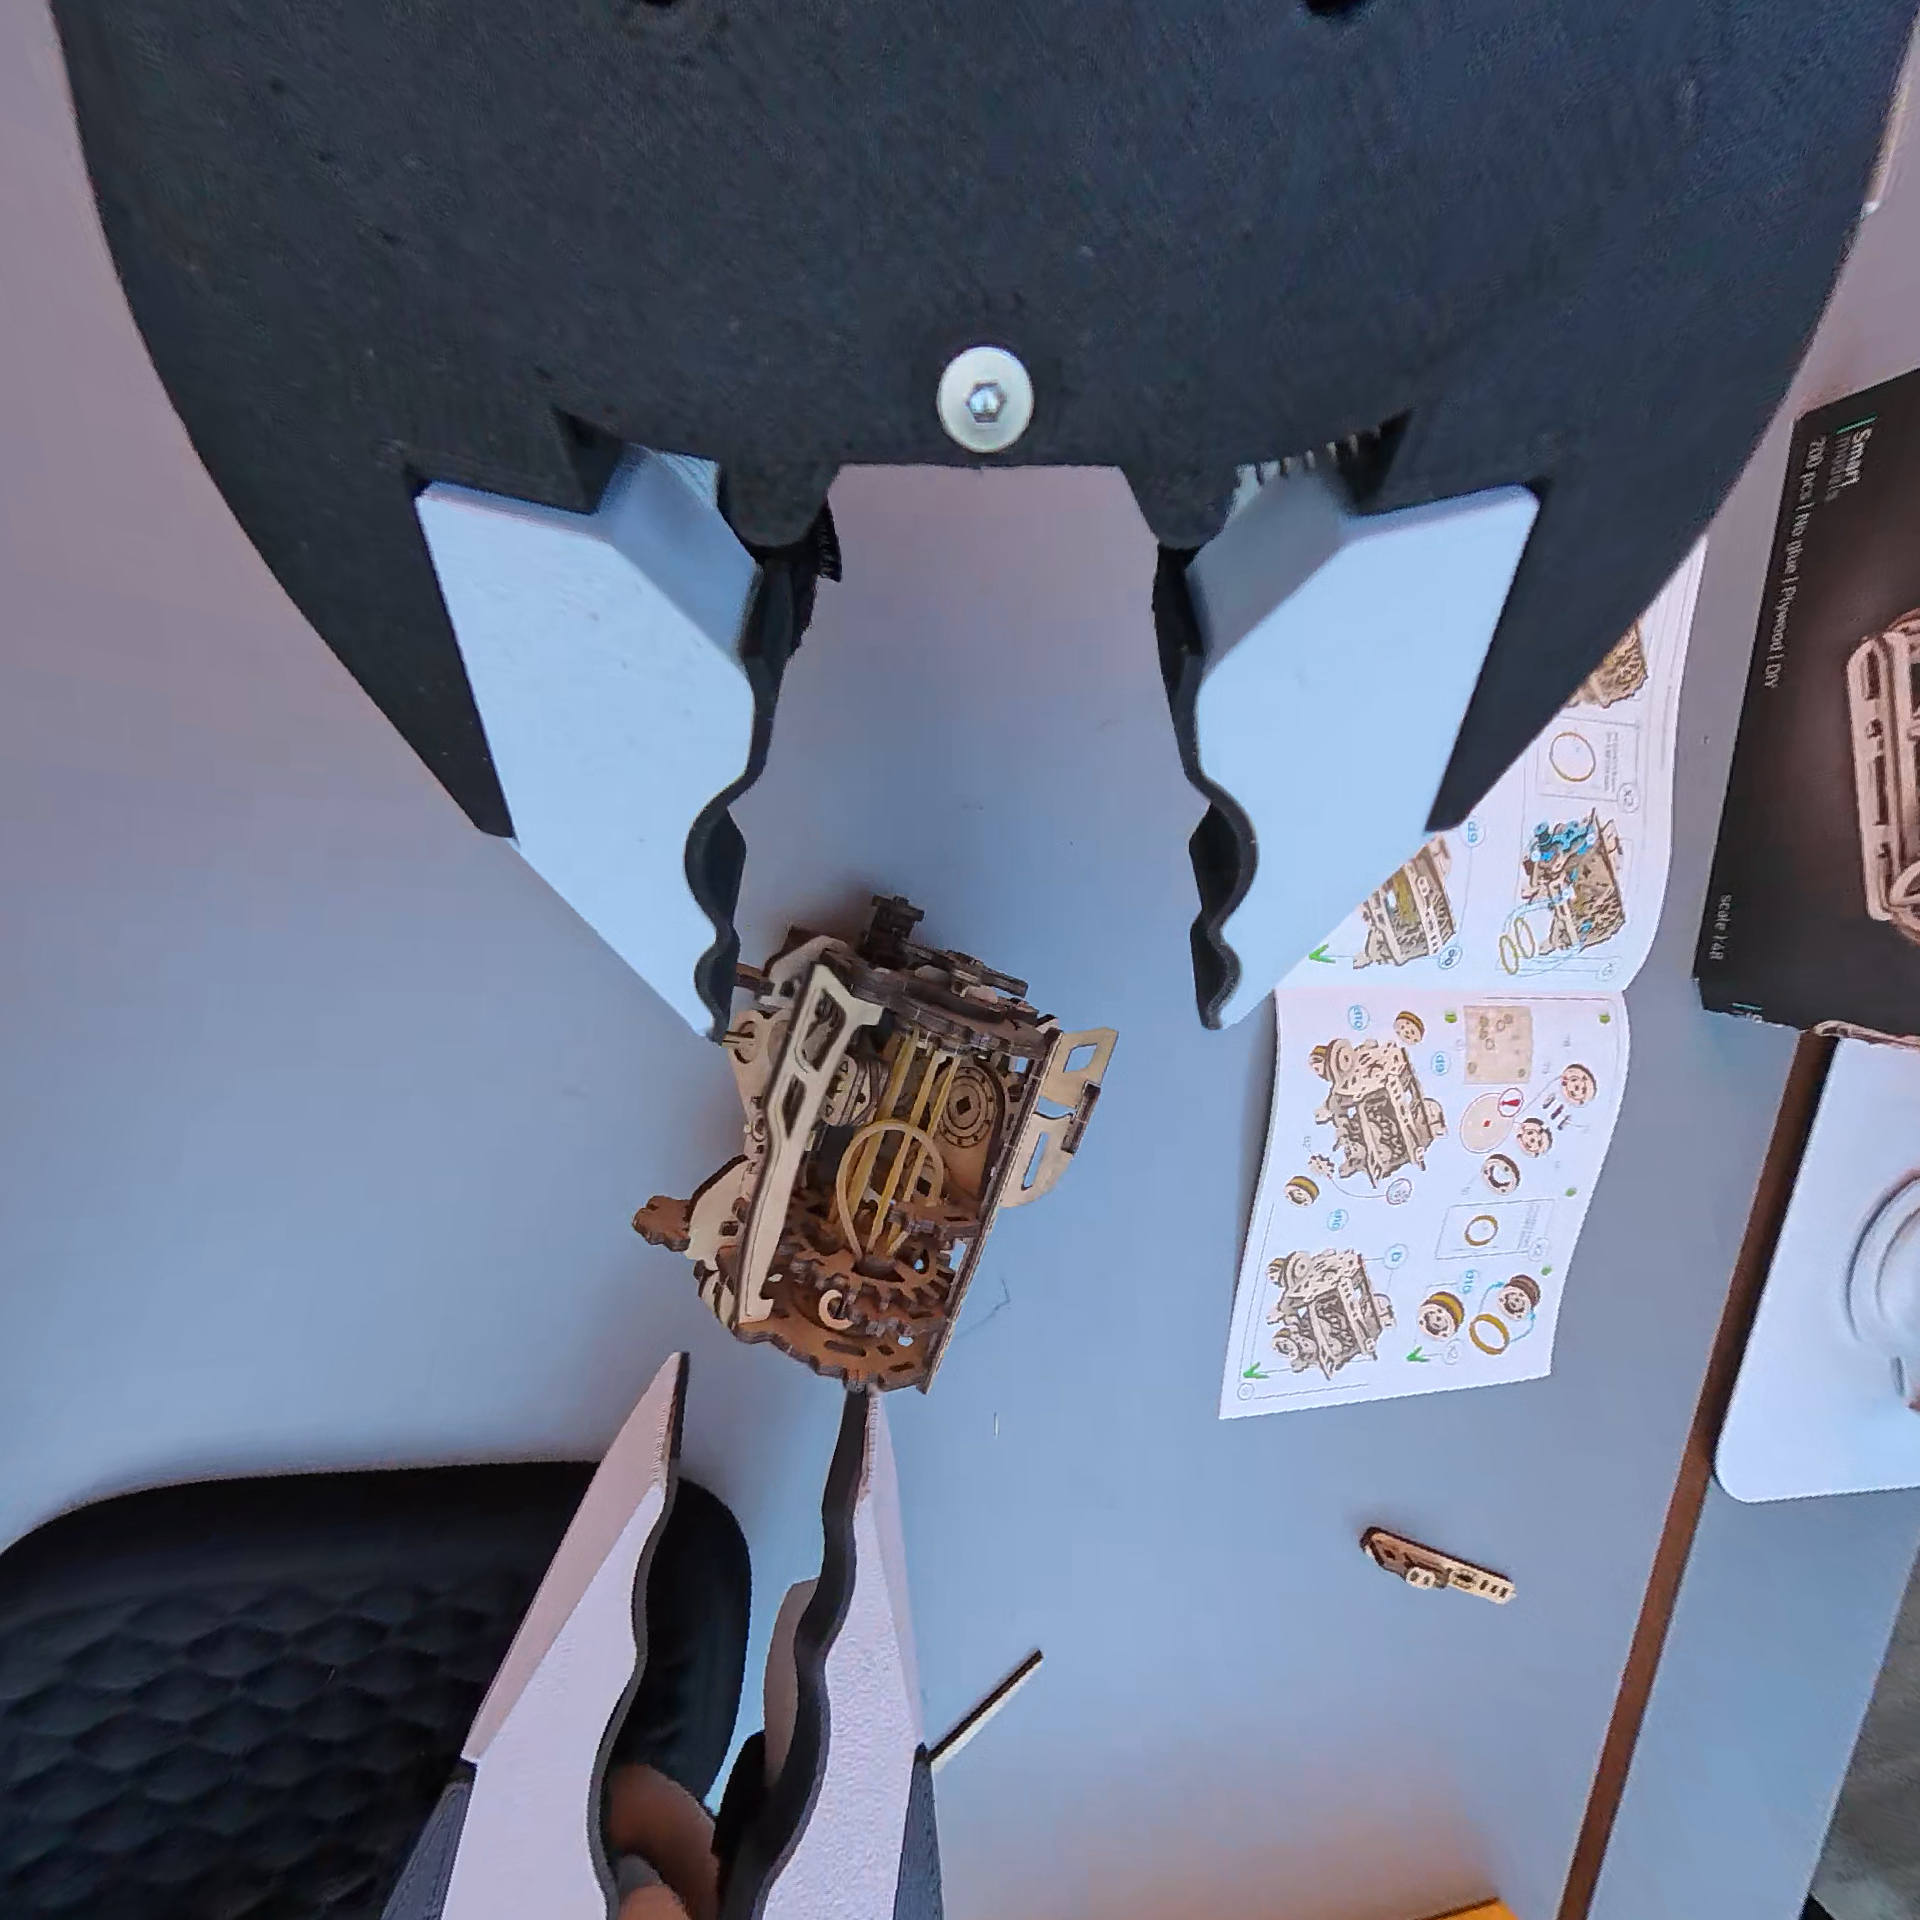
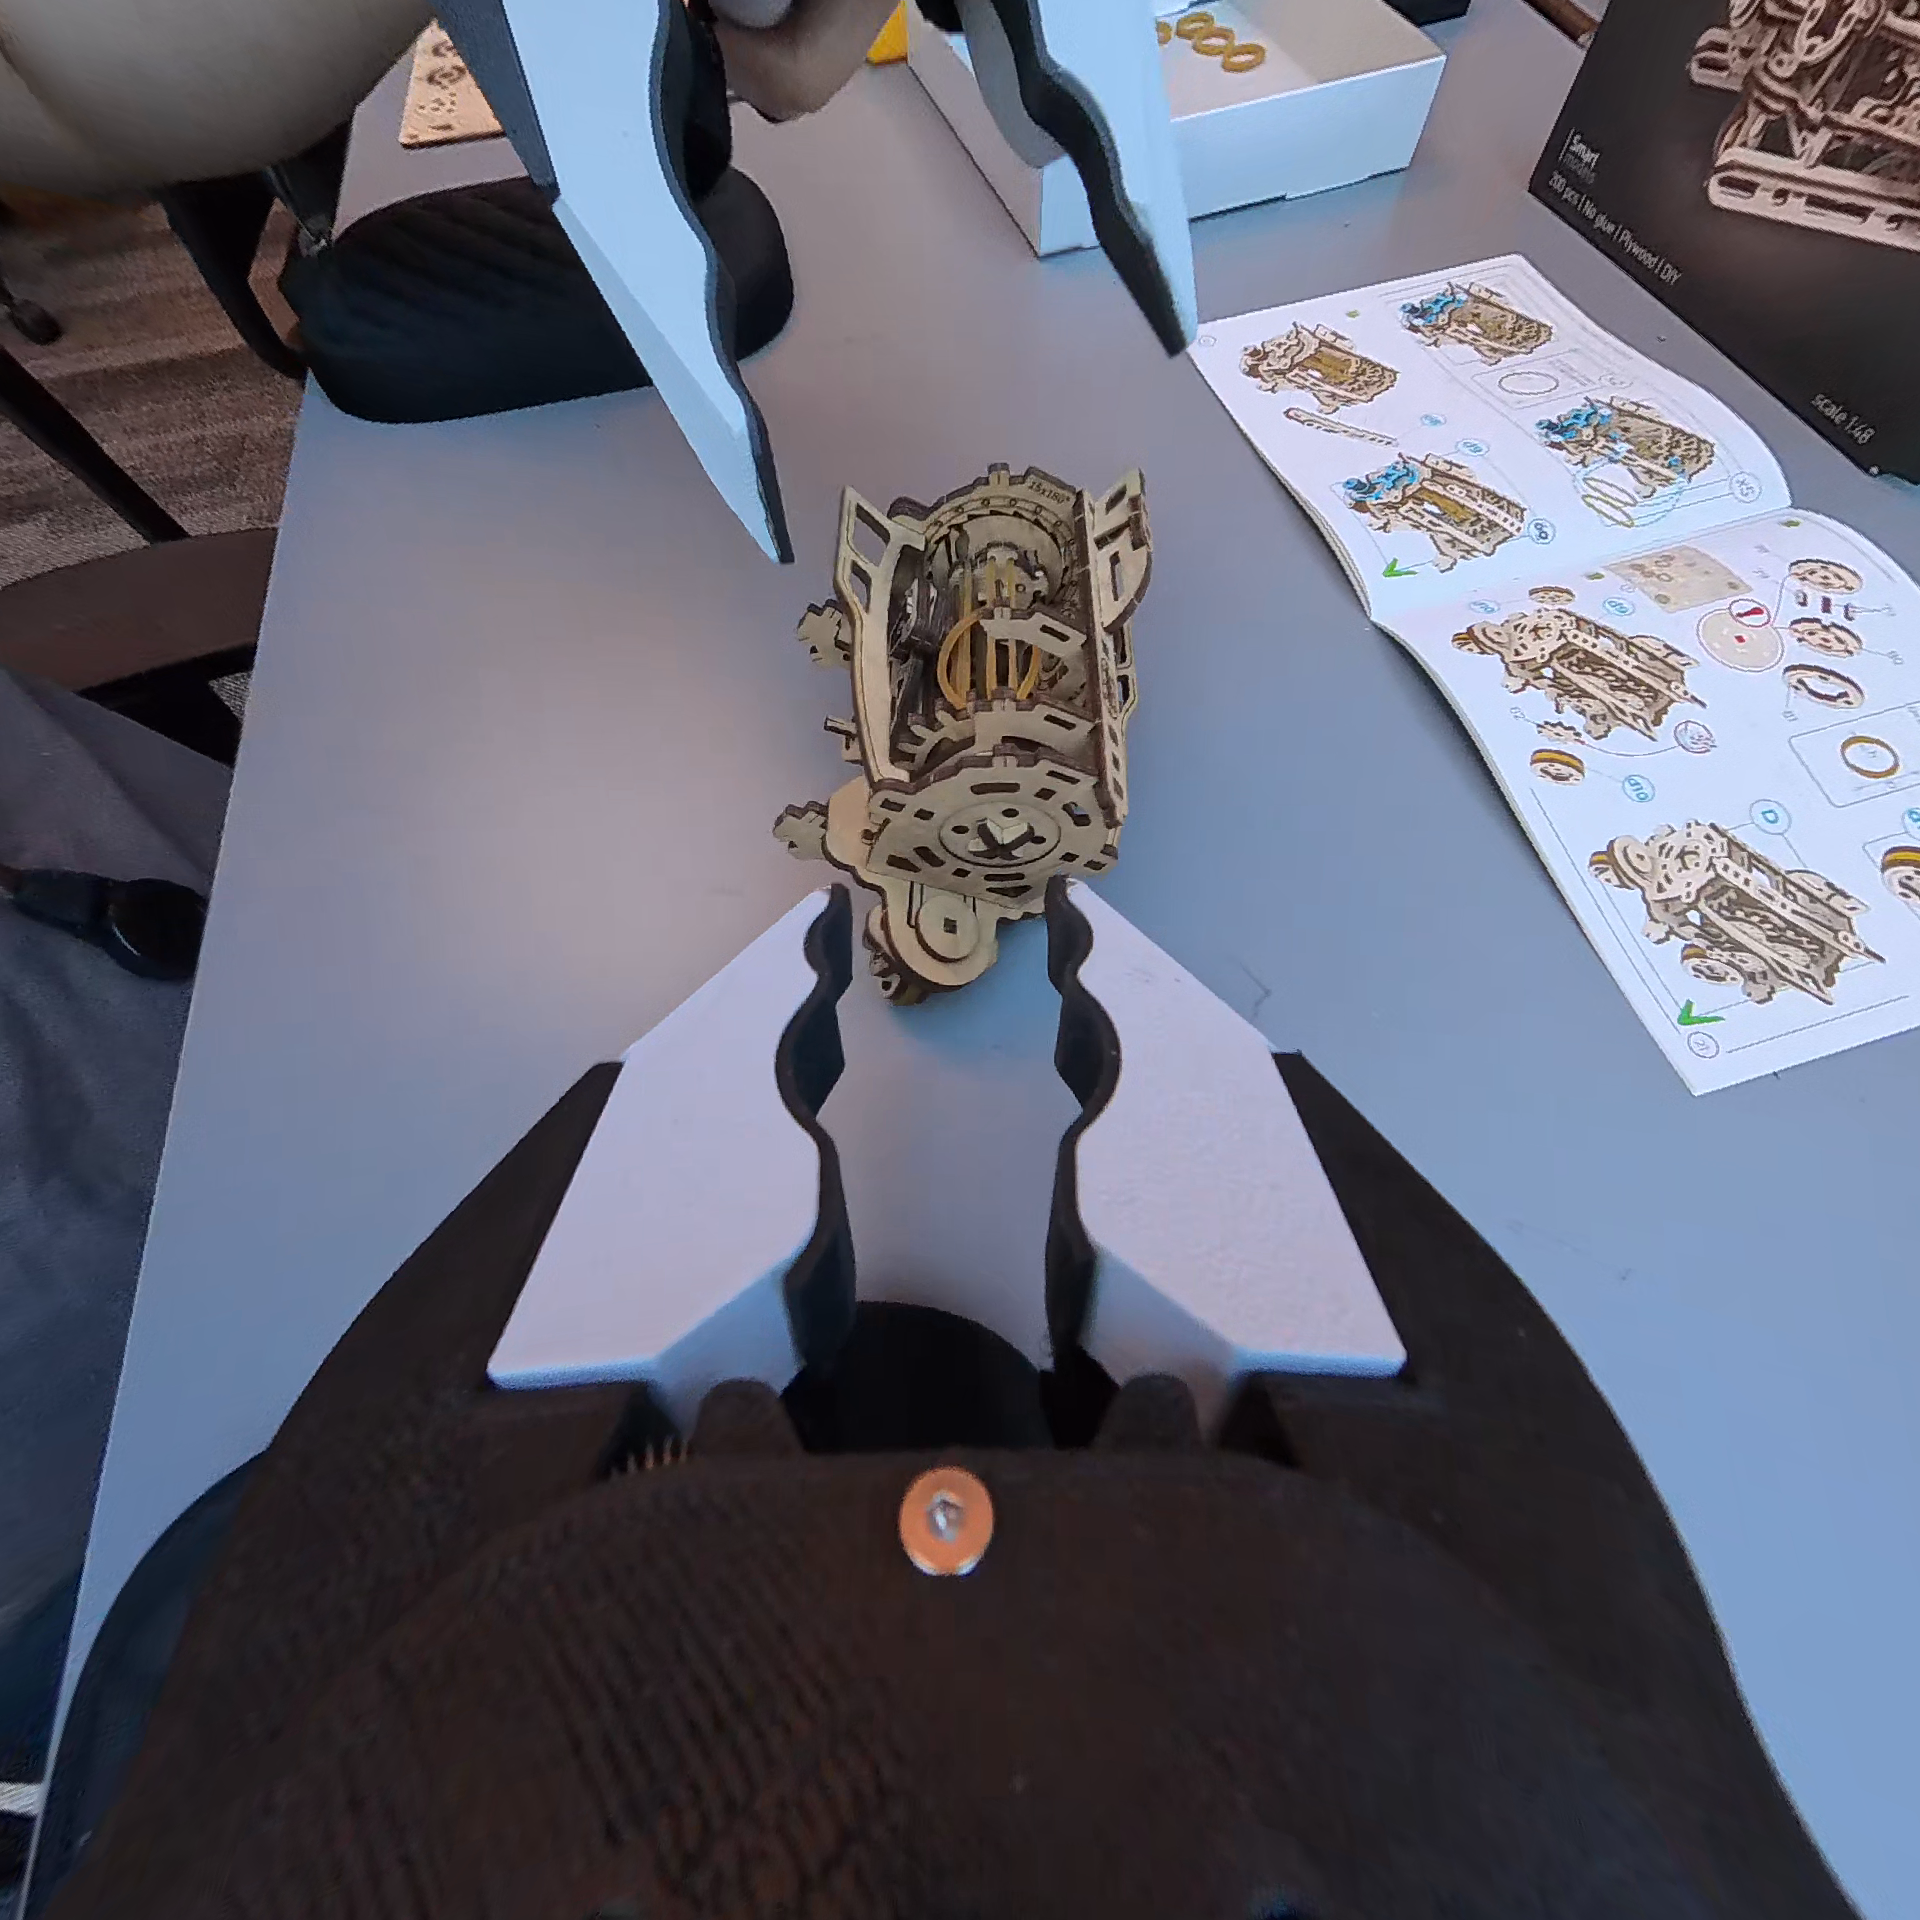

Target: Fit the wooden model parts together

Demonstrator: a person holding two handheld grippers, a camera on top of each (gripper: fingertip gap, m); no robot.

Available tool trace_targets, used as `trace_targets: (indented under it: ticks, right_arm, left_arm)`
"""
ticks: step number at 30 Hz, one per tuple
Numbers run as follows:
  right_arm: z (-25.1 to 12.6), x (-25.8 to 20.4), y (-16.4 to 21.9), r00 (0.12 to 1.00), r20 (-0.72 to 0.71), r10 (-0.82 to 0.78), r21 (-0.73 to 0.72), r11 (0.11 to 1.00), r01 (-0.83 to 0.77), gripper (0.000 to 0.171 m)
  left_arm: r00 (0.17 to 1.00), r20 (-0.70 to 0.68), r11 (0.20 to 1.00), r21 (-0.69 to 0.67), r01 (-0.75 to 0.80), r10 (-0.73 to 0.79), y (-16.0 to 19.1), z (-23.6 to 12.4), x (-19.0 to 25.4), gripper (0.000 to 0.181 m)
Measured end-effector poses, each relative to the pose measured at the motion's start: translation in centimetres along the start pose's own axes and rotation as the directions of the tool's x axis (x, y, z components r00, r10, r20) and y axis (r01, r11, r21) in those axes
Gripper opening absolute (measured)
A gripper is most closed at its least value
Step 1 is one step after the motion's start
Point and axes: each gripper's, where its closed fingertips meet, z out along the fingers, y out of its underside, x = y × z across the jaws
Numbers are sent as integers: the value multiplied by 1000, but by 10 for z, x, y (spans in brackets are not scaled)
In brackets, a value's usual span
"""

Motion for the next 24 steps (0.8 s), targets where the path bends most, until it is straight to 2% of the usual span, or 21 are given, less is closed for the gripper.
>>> trace_targets:
  ticks: [5, 8, 11, 13, 16, 20, 24]
  right_arm:
    - [-3, -2, -3, 1000, -16, -6, -2, 1000, 6, 37]
    - [-22, -8, -20, 998, -59, -35, 40, 998, 37, 34]
    - [-46, -21, -58, 975, -123, -184, 91, 976, 195, 24]
    - [-44, -22, -70, 936, -126, -327, -25, 945, 327, 21]
    - [-22, -18, -73, 895, 10, -445, -216, 873, 437, 12]
    - [9, -5, -68, 895, 208, -394, -346, 826, 444, 6]
    - [28, 0, -64, 866, 367, -340, -403, 780, 478, 5]
  left_arm:
    - [999, 50, 1000, 4, 9, -9, -1, -12, -3, 88]
    - [993, 97, 998, 17, 67, -68, 5, -25, -7, 87]
    - [978, 137, 986, 73, 150, -159, 17, -38, -9, 82]
    - [970, 106, 969, 141, 203, -219, 20, -41, -6, 78]
    - [948, 54, 927, 233, 295, -315, 19, -40, -9, 74]
    - [924, 11, 880, 309, 360, -382, 12, -41, -11, 69]
    - [927, 26, 883, 317, 346, -373, 9, -42, -7, 68]
